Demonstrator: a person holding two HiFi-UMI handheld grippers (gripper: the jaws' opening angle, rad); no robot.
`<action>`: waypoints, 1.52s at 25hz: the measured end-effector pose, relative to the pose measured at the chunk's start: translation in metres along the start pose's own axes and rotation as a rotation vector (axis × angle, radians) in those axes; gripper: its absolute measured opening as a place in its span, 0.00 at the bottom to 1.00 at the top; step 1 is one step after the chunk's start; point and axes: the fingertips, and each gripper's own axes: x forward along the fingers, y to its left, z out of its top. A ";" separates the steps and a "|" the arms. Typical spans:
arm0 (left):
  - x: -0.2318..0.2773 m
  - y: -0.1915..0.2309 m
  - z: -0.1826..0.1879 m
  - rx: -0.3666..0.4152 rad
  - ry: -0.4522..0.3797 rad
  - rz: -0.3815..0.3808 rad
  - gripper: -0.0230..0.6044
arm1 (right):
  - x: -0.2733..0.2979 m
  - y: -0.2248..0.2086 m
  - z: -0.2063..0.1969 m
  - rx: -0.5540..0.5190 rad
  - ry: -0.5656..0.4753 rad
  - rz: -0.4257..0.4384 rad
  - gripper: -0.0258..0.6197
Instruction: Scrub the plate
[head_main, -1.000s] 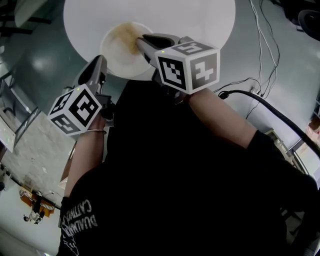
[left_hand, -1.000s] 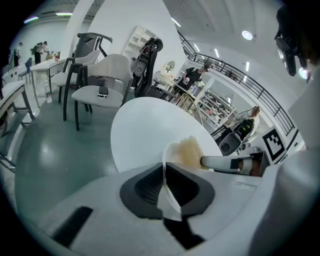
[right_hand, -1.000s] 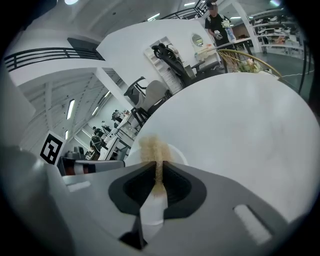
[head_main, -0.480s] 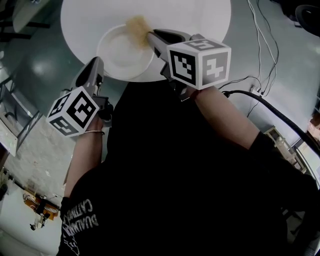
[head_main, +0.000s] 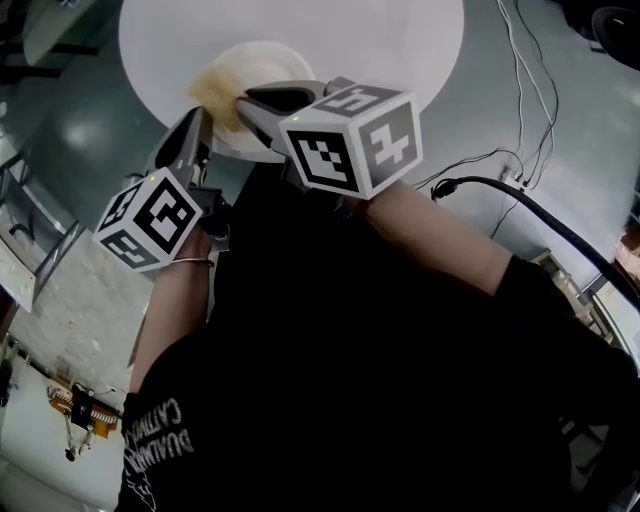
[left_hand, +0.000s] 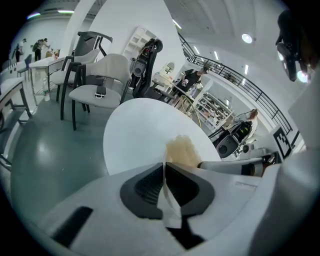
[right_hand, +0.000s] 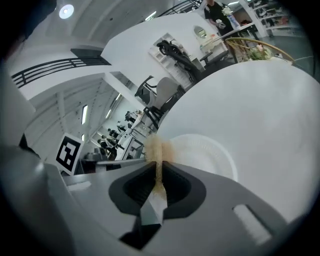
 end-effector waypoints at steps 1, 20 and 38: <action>0.000 0.001 0.000 -0.002 0.002 0.003 0.07 | 0.004 0.002 -0.005 -0.014 0.021 -0.001 0.10; 0.003 0.001 -0.008 -0.014 0.034 -0.011 0.07 | -0.004 -0.033 -0.017 -0.078 0.036 -0.154 0.11; 0.003 -0.002 -0.002 0.028 0.052 -0.044 0.06 | -0.048 -0.073 -0.010 -0.052 -0.042 -0.362 0.13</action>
